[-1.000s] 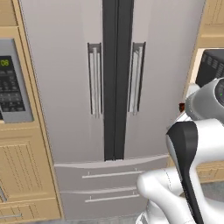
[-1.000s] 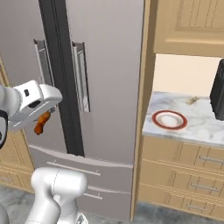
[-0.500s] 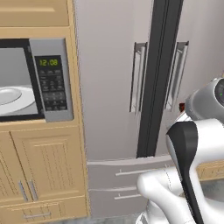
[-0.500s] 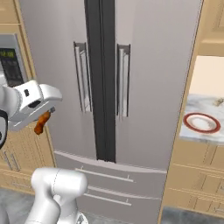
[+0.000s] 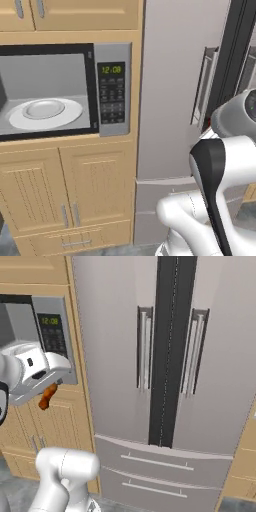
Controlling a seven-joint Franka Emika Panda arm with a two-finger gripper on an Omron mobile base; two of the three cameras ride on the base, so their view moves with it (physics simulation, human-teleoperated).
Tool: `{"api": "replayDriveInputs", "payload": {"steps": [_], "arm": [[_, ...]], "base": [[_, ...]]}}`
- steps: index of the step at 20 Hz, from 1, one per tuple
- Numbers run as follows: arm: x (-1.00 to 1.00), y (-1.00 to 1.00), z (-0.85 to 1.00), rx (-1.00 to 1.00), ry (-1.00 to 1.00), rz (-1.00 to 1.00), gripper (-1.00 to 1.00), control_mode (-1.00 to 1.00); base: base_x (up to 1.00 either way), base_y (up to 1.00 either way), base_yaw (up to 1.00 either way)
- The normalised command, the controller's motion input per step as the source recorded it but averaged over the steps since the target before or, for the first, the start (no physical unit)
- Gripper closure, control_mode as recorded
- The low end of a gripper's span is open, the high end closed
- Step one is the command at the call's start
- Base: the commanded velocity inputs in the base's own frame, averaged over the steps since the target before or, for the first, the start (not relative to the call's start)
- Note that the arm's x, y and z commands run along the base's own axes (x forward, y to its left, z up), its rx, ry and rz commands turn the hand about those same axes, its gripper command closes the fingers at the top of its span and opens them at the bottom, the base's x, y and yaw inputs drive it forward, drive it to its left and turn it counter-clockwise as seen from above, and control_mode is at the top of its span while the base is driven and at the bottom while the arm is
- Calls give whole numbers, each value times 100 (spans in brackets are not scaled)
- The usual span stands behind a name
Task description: Pick the chicken drumstick from the counter and place it in the microwave. Then turn on the microwave.
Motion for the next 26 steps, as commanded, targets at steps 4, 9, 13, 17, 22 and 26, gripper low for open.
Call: {"api": "replayDriveInputs", "payload": {"steps": [4, 9, 13, 17, 22, 26], "arm": [[0, 0, 0, 0, 0, 0, 100, 100], [0, 0, 0, 0, 0, 0, 100, 100], [0, 0, 0, 0, 0, 0, 100, 100], [0, 0, 0, 0, 0, 0, 100, 100], [0, 0, 0, 0, 0, 0, 100, 100], [0, 0, 0, 0, 0, 0, 100, 100]], "base": [[0, 67, -6], [0, 67, -6], [0, 58, -6], [0, 53, -5], [0, 48, -4], [0, 36, -1]]}}
